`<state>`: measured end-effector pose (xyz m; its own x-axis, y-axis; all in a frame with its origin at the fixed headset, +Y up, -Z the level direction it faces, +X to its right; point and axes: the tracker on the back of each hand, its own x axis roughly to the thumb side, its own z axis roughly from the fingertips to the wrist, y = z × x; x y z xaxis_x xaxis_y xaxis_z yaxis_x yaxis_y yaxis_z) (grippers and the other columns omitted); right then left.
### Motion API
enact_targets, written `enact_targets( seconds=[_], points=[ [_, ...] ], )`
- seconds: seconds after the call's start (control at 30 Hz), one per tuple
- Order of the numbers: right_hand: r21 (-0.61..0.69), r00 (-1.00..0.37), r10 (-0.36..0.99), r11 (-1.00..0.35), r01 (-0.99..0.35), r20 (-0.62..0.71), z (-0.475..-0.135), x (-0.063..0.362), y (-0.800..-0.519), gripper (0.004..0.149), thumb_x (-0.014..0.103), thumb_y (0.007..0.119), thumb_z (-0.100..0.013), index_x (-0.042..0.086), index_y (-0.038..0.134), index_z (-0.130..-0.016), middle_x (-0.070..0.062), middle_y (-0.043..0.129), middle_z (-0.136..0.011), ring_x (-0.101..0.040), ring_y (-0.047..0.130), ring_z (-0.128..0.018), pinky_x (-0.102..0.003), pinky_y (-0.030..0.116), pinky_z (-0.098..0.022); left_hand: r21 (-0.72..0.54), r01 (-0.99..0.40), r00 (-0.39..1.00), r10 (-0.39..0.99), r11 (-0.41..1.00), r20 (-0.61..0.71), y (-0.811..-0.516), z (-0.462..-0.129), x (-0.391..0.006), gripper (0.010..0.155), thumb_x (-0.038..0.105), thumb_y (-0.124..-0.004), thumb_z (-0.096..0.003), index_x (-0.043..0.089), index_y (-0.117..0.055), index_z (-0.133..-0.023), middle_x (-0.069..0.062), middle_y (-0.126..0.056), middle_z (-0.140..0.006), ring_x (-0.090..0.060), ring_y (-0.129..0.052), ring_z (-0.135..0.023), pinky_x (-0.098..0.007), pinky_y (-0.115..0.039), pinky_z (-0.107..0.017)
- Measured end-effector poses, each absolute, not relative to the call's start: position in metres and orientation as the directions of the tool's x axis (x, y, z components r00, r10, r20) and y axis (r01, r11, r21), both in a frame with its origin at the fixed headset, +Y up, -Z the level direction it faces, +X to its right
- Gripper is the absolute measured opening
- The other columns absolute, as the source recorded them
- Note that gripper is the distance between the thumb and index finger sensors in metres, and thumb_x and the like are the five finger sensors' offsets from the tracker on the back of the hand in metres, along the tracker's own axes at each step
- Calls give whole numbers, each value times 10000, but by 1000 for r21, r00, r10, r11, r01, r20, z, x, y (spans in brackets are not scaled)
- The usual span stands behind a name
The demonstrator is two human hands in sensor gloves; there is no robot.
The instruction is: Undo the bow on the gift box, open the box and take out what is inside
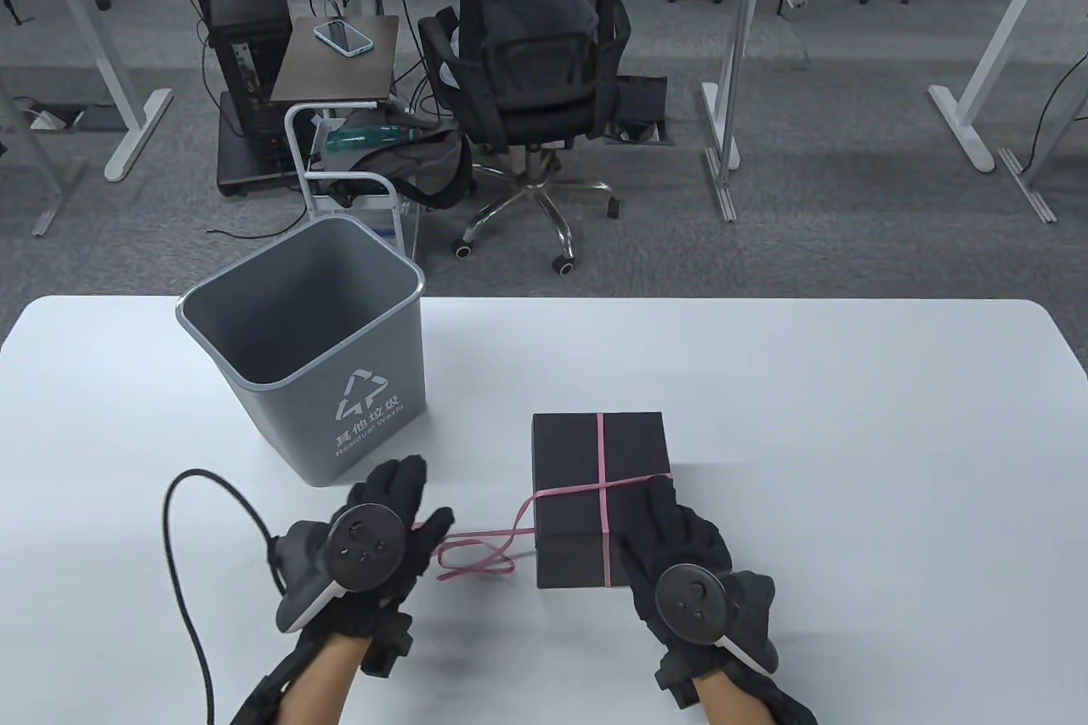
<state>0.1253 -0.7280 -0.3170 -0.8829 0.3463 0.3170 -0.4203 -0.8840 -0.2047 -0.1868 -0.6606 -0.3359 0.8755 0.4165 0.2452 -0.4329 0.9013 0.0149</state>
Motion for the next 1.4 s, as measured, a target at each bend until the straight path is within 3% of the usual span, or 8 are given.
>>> enact_targets(
  seconds=[0.13,0.27,0.37,0.43,0.77,0.9,1.1,1.4],
  points=[
    [-203,-878,354,-880,-429,322,-317,126,-729,707,319,802,-597,197,425,-1183,-117,326,-1198,-524,644,-904,-653,531,-694,-239,-419,856,469,876,217,-700,-363,-151,816,396,-865,-587,115,-391,-1189,-277,-436,-1207,-488,-616,-1018,-597,-659,-693],
    [-202,-869,367,-872,-445,332,-317,129,-729,705,315,809,-595,202,434,-1181,-112,331,-1196,-520,648,-907,-652,532,-695,-190,-435,852,471,880,231,-724,-374,-134,720,370,-819,-601,165,-442,-1181,-268,-480,-1194,-468,-663,-991,-575,-683,-680],
    [-206,-868,363,-872,-445,338,-317,130,-729,699,302,818,-590,203,453,-1178,-110,353,-1194,-522,669,-900,-651,546,-692,-130,-502,824,518,855,229,-728,-376,-130,555,325,-785,-610,152,-628,-1114,-236,-652,-1131,-443,-773,-913,-550,-729,-640],
    [-216,-868,353,-871,-441,349,-317,131,-728,695,294,824,-586,202,467,-1175,-114,369,-1192,-523,687,-895,-653,559,-686,-37,-522,824,515,852,237,-721,-374,-132,407,308,-775,-607,145,-795,-979,-213,-821,-1011,-425,-878,-801,-531,-777,-588],
    [-244,-875,322,-873,-422,363,-315,130,-726,686,261,840,-576,184,502,-1167,-131,419,-1185,-535,737,-875,-660,600,-665,318,-407,893,299,857,336,-595,-358,-112,399,337,-782,-607,154,-817,-960,-176,-893,-923,-390,-925,-721,-503,-801,-556],
    [-237,-874,328,-874,-425,358,-315,130,-725,685,265,840,-576,192,503,-1168,-122,422,-1188,-533,736,-878,-656,601,-666,384,-370,910,247,846,333,-569,-374,-83,394,359,-801,-594,199,-842,-952,-118,-940,-861,-337,-958,-676,-465,-827,-533],
    [-213,-878,336,-882,-420,340,-315,130,-722,682,267,838,-581,199,504,-1171,-114,431,-1193,-538,760,-872,-647,645,-642,437,-366,923,260,822,283,-574,-421,-50,395,402,-814,-580,245,-857,-941,-59,-923,-844,-269,-953,-664,-413,-834,-534],
    [-132,-854,408,-874,-468,323,-317,134,-720,670,272,802,-604,213,471,-1183,-109,389,-1206,-543,791,-847,-643,674,-620,372,-443,887,458,816,53,-610,-496,-43,379,386,-854,-561,194,-915,-883,-83,-961,-764,-281,-967,-595,-425,-836,-493]
  ],
)
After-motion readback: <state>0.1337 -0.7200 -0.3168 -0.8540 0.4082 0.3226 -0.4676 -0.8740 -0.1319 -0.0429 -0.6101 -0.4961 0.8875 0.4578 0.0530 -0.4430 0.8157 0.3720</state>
